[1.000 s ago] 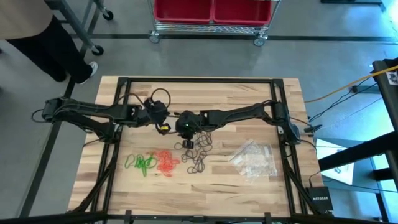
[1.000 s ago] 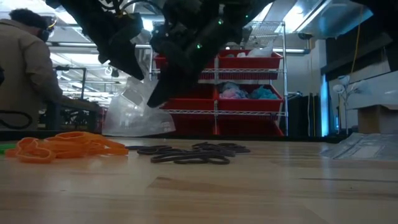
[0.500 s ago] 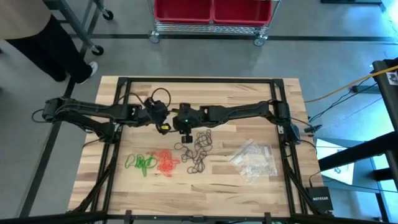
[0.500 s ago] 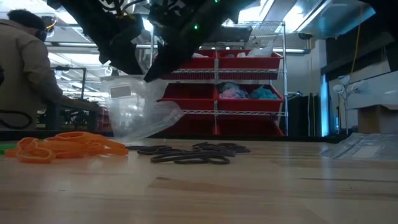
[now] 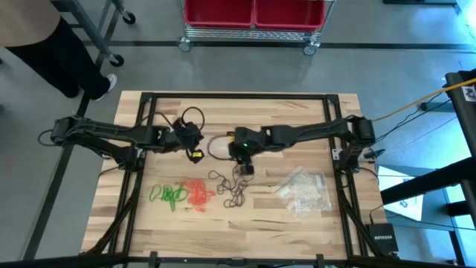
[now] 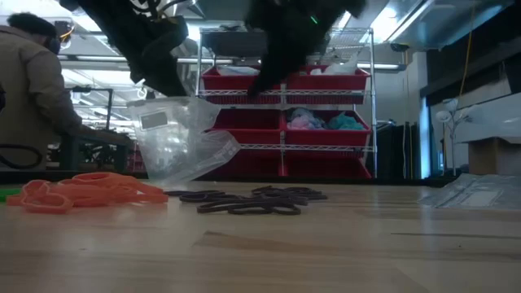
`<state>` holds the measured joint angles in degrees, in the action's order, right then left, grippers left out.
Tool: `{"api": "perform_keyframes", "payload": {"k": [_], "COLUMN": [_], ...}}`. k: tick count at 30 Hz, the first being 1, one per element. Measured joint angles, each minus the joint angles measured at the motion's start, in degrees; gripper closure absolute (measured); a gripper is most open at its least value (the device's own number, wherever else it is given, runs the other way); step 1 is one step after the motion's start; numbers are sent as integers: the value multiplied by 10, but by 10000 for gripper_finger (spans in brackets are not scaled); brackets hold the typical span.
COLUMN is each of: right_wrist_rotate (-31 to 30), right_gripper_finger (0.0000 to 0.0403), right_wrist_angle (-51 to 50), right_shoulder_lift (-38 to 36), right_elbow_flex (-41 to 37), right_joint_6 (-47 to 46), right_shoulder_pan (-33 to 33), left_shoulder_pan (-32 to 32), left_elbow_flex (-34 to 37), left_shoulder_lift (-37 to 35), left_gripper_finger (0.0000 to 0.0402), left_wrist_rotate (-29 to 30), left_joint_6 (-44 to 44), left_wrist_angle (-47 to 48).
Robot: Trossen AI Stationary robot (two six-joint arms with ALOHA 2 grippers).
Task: Sort rubber bands
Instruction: Put the black rubber band into the transparent zip bag
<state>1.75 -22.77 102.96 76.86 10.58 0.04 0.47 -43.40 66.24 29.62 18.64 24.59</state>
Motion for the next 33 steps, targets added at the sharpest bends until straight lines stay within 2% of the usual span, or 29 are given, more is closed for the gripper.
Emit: {"api": "perform_keyframes", "payload": {"k": [5, 10, 13, 22, 25, 30, 33], "right_wrist_rotate": [8, -3, -2, 34, 37, 31, -7], "right_gripper_finger": [260, 260, 260, 261, 285, 387, 389], "right_wrist_angle": [111, 161, 161, 215, 222, 210, 168], "right_shoulder_lift": [-21, -16, -16, 6, 19, 10, -17], "right_elbow_flex": [-139, -222, -249, -272, -271, -268, -258], "right_joint_6": [-22, -100, -101, -6, 2, 7, 11], "right_shoulder_pan": [4, -27, -41, -47, -47, -45, -46], "left_shoulder_pan": [-9, -9, -9, -5, -5, -5, -5], "left_elbow_flex": [0, 0, 0, 0, 0, 0, 0], "left_shoulder_lift": [0, 0, 0, 0, 0, 0, 0], "left_gripper_finger": [401, 401, 401, 401, 401, 401, 401], "left_wrist_rotate": [-16, -23, -23, -24, -24, -24, -24], "left_joint_6": [2, 13, 16, 19, 19, 19, 18], "left_wrist_angle": [-3, -4, -4, -5, -11, -12, -14]}}
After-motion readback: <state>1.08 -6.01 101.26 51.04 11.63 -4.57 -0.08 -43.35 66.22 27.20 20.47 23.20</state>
